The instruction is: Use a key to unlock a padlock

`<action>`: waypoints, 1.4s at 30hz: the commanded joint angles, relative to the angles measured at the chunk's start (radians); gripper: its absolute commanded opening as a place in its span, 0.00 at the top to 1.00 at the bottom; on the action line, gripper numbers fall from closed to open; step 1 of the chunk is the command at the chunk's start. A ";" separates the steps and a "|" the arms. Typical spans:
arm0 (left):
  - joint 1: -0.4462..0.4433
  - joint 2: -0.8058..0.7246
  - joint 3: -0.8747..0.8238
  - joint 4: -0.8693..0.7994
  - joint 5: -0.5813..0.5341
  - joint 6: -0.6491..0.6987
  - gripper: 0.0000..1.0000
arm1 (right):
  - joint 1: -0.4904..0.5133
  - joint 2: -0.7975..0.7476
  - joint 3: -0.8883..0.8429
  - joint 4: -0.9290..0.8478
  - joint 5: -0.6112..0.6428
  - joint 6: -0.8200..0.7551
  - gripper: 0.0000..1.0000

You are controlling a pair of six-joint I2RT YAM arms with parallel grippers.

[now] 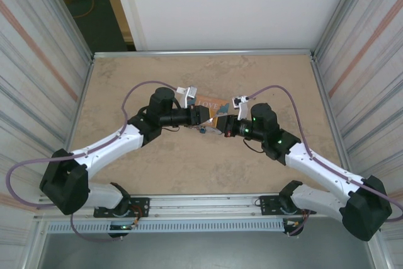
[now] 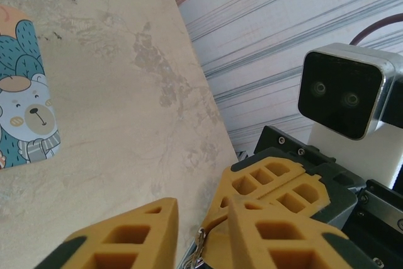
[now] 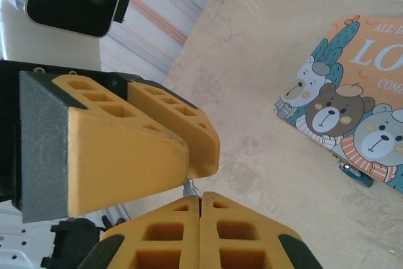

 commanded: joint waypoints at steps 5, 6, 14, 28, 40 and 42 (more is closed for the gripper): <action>-0.011 0.006 0.029 0.026 0.020 0.018 0.88 | 0.009 0.004 0.032 0.018 -0.003 -0.010 1.00; -0.011 0.004 0.029 0.024 0.020 0.018 0.90 | 0.009 0.005 0.032 0.016 -0.003 -0.009 1.00; -0.014 -0.051 0.028 -0.033 -0.035 0.082 1.00 | -0.029 -0.008 0.033 -0.002 -0.063 -0.006 0.87; -0.014 -0.084 0.025 -0.037 -0.044 0.094 1.00 | -0.058 -0.021 -0.010 0.133 -0.139 0.045 0.65; -0.014 -0.087 0.017 -0.030 -0.048 0.085 1.00 | -0.035 0.044 -0.006 0.155 -0.144 0.055 0.66; -0.014 -0.087 0.017 -0.030 -0.050 0.085 1.00 | -0.032 0.052 -0.007 0.160 -0.145 0.058 0.67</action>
